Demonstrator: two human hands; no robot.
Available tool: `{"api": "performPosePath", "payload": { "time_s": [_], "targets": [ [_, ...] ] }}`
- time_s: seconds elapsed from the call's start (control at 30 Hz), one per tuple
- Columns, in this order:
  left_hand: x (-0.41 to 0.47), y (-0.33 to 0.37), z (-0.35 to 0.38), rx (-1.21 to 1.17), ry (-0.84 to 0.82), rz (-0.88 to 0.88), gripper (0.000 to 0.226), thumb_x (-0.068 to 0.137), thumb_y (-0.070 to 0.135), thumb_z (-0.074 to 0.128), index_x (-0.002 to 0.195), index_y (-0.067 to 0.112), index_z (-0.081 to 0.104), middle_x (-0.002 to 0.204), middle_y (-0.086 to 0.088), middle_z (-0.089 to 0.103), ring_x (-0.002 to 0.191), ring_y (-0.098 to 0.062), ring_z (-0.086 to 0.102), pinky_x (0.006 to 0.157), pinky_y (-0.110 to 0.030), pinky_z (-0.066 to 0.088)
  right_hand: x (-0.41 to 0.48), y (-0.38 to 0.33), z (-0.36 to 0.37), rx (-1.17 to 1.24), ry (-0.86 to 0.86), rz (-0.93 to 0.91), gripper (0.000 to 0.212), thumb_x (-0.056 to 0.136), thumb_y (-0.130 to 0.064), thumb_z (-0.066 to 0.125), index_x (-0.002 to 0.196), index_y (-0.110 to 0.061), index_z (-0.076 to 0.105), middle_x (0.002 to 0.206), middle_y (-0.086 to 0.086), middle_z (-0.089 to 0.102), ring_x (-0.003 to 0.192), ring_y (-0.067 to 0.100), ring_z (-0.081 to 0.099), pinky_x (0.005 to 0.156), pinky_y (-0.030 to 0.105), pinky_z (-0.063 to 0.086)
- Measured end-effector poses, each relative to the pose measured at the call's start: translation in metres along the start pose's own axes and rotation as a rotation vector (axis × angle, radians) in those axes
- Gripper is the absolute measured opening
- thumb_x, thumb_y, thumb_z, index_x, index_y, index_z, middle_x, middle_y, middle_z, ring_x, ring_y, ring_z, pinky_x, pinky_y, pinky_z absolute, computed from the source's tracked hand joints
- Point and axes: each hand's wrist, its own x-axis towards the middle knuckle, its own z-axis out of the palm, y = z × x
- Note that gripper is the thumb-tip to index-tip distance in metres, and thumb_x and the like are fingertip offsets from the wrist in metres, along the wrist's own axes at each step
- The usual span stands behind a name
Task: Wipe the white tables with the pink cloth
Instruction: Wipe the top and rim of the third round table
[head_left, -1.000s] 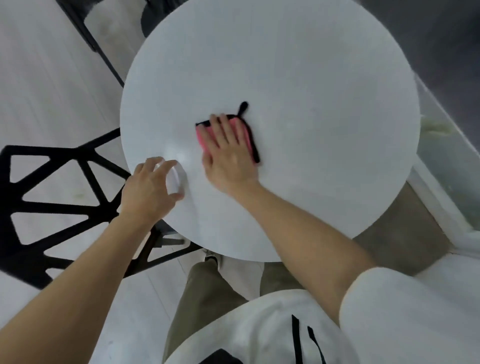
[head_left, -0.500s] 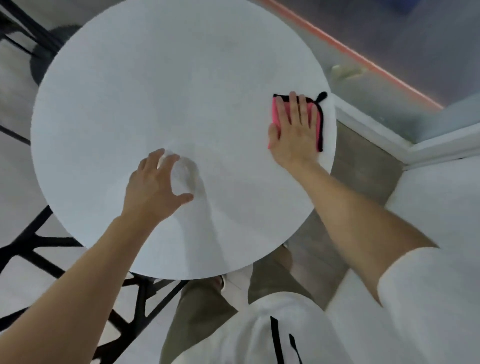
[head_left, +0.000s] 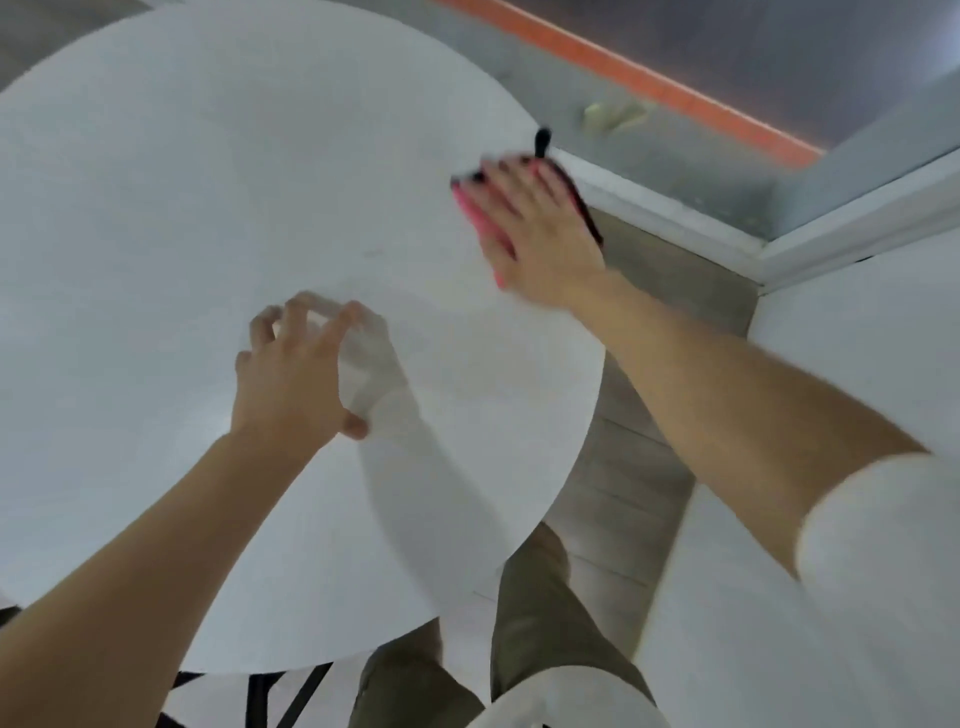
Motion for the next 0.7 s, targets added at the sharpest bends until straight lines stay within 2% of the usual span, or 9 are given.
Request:
{"api": "performPosePath", "payload": {
  "time_s": [0.07, 0.13, 0.2, 0.27, 0.37, 0.43, 0.53, 0.63, 0.7],
  "targets": [
    [-0.001, -0.004, 0.002, -0.004, 0.006, -0.016, 0.140, 0.040, 0.045, 0.111, 0.158, 0.042, 0.036, 0.163, -0.006, 0.030, 0.150, -0.044, 0.028, 0.096, -0.064, 0.057, 0.052, -0.016, 0.004, 0.050, -0.068, 0.133, 0.064, 0.111, -0.041, 0.025, 0.173, -0.024, 0.024, 0.180, 0.011, 0.020, 0.167, 0.033, 0.016, 0.136, 0.055, 0.007],
    [-0.001, -0.004, 0.003, -0.009, 0.003, -0.023, 0.143, 0.039, 0.042, 0.111, 0.160, 0.041, 0.037, 0.165, -0.005, 0.029, 0.150, -0.044, 0.028, 0.096, -0.064, 0.058, 0.058, -0.055, 0.005, 0.112, -0.066, 0.143, 0.067, 0.109, -0.040, 0.024, 0.173, -0.022, 0.025, 0.180, 0.013, 0.019, 0.167, 0.034, 0.014, 0.135, 0.057, 0.006],
    [-0.002, -0.003, 0.004, -0.023, -0.008, -0.034, 0.146, 0.036, 0.039, 0.112, 0.162, 0.039, 0.038, 0.166, -0.005, 0.029, 0.149, -0.044, 0.030, 0.095, -0.067, 0.058, 0.017, -0.096, -0.003, 0.155, -0.051, -0.052, 0.064, 0.109, -0.036, 0.030, 0.171, -0.021, 0.031, 0.178, 0.014, 0.024, 0.167, 0.035, 0.017, 0.133, 0.058, 0.009],
    [-0.003, -0.004, 0.005, -0.025, -0.016, -0.028, 0.148, 0.032, 0.036, 0.113, 0.161, 0.038, 0.041, 0.165, -0.006, 0.032, 0.146, -0.046, 0.033, 0.091, -0.069, 0.059, -0.049, -0.109, -0.013, 0.218, -0.116, -0.290, 0.061, 0.112, -0.032, 0.034, 0.172, -0.020, 0.031, 0.179, 0.013, 0.023, 0.168, 0.034, 0.013, 0.134, 0.057, 0.010],
    [-0.003, -0.006, 0.004, -0.005, -0.026, -0.031, 0.151, 0.033, 0.038, 0.113, 0.164, 0.040, 0.038, 0.165, -0.006, 0.033, 0.147, -0.047, 0.033, 0.089, -0.068, 0.060, -0.111, -0.061, -0.018, 0.276, -0.170, -0.440, 0.060, 0.112, -0.032, 0.041, 0.171, -0.025, 0.033, 0.179, 0.008, 0.025, 0.168, 0.030, 0.013, 0.134, 0.057, 0.015],
    [-0.003, -0.004, 0.003, -0.007, -0.028, -0.042, 0.150, 0.036, 0.039, 0.112, 0.165, 0.041, 0.036, 0.167, -0.004, 0.031, 0.149, -0.045, 0.032, 0.090, -0.067, 0.060, -0.100, -0.012, -0.014, 0.195, -0.141, -0.361, 0.060, 0.111, -0.033, 0.043, 0.170, -0.027, 0.034, 0.178, 0.008, 0.028, 0.167, 0.031, 0.019, 0.133, 0.058, 0.018],
    [-0.003, -0.003, 0.003, -0.017, -0.035, -0.055, 0.151, 0.039, 0.039, 0.112, 0.167, 0.043, 0.032, 0.170, 0.000, 0.025, 0.152, -0.043, 0.029, 0.092, -0.066, 0.059, -0.021, 0.021, -0.002, 0.077, -0.035, -0.049, 0.060, 0.111, -0.036, 0.038, 0.170, -0.025, 0.035, 0.176, 0.011, 0.032, 0.165, 0.033, 0.026, 0.133, 0.057, 0.018],
    [-0.005, -0.005, 0.004, -0.003, -0.034, -0.052, 0.152, 0.041, 0.039, 0.111, 0.169, 0.043, 0.029, 0.172, 0.001, 0.021, 0.153, -0.043, 0.027, 0.092, -0.065, 0.059, 0.042, -0.016, 0.003, 0.114, -0.029, 0.237, 0.065, 0.108, -0.039, 0.034, 0.171, -0.023, 0.031, 0.178, 0.014, 0.025, 0.166, 0.034, 0.018, 0.134, 0.056, 0.010],
    [-0.005, -0.005, 0.005, 0.003, -0.032, -0.056, 0.153, 0.042, 0.040, 0.111, 0.170, 0.044, 0.027, 0.173, 0.001, 0.020, 0.154, -0.044, 0.026, 0.093, -0.066, 0.059, 0.028, -0.058, -0.001, 0.159, -0.019, 0.192, 0.066, 0.108, -0.037, 0.035, 0.171, -0.021, 0.031, 0.179, 0.016, 0.023, 0.167, 0.036, 0.017, 0.133, 0.058, 0.010]
  ]
}}
